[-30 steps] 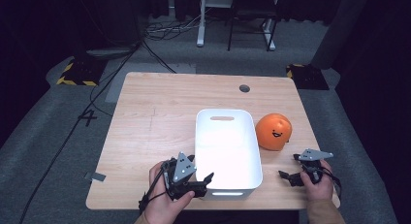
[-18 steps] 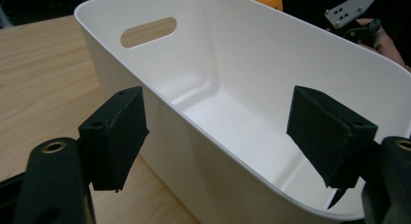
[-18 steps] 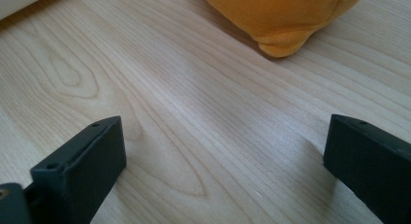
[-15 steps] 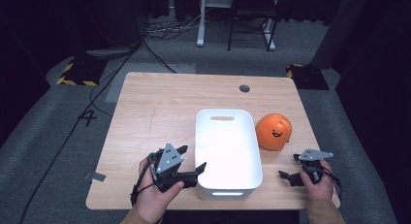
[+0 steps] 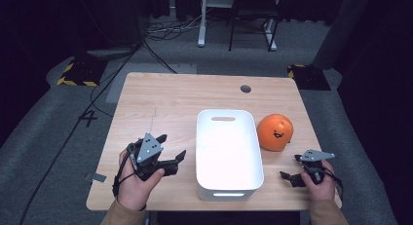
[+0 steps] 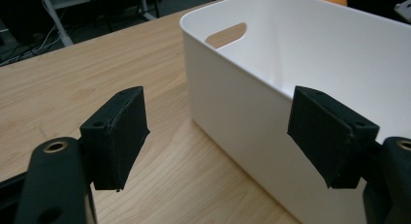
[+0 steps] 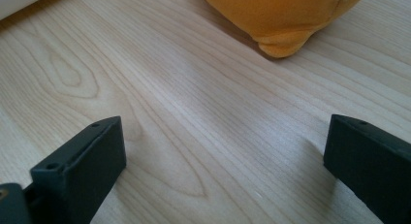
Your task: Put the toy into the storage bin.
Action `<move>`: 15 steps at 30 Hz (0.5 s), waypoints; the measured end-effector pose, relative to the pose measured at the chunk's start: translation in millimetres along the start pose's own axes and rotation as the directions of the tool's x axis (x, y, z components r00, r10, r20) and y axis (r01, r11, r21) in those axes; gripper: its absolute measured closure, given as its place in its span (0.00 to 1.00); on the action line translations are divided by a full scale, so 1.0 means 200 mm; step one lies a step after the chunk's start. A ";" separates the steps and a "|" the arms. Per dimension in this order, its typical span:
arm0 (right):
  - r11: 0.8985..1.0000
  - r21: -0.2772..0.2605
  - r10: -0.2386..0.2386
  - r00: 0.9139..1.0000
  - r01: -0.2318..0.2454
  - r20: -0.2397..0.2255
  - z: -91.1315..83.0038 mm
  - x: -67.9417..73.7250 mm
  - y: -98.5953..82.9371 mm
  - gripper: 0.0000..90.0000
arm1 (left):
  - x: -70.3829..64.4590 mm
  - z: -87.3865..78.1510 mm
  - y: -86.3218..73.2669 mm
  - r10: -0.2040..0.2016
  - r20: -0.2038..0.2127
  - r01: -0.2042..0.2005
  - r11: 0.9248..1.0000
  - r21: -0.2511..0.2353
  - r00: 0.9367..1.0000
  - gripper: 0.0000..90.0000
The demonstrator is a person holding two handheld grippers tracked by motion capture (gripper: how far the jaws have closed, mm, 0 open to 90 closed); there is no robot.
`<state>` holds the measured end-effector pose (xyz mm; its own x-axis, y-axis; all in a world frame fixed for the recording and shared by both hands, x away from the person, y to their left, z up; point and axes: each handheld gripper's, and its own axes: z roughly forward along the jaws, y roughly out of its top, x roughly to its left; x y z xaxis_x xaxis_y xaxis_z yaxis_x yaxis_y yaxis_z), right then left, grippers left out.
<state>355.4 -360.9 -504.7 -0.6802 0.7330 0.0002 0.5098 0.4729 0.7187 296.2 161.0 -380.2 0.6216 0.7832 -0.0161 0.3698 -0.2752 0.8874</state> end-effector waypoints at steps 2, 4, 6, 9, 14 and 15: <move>1.000 0.003 -0.011 1.000 0.011 -0.002 0.00 0.00 0.00 0.02 | 0.04 0.01 -0.02 0.001 -0.012 -0.001 1.000 0.018 1.000 0.24; 1.000 0.003 -0.009 1.000 0.009 -0.002 0.00 0.00 0.00 0.02 | 0.08 0.02 -0.04 -0.010 -0.036 0.012 0.999 0.030 0.999 0.24; 1.000 0.001 -0.003 1.000 0.003 -0.001 0.00 0.00 0.00 0.02 | 0.12 0.04 -0.07 -0.020 -0.056 0.023 0.998 0.052 0.998 0.24; 1.000 0.003 -0.003 1.000 0.003 0.003 0.00 0.00 0.00 0.02 | 0.17 0.06 -0.12 -0.030 -0.076 0.037 0.996 0.081 0.997 0.25; 1.000 0.000 0.004 1.000 -0.004 0.004 -0.01 0.01 -0.01 0.02 | 0.24 0.10 -0.21 -0.064 -0.082 0.075 0.988 0.137 0.995 0.25; 1.000 0.000 0.004 1.000 -0.004 0.006 -0.01 0.01 -0.01 0.02 | 0.26 0.11 -0.22 -0.069 -0.088 0.082 0.985 0.149 0.994 0.25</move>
<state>352.9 -361.4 -504.6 -0.6748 0.7380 -0.0010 0.5126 0.4697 0.7187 327.0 201.3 -430.9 0.5316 0.8462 -0.0368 0.5180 -0.2905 0.8045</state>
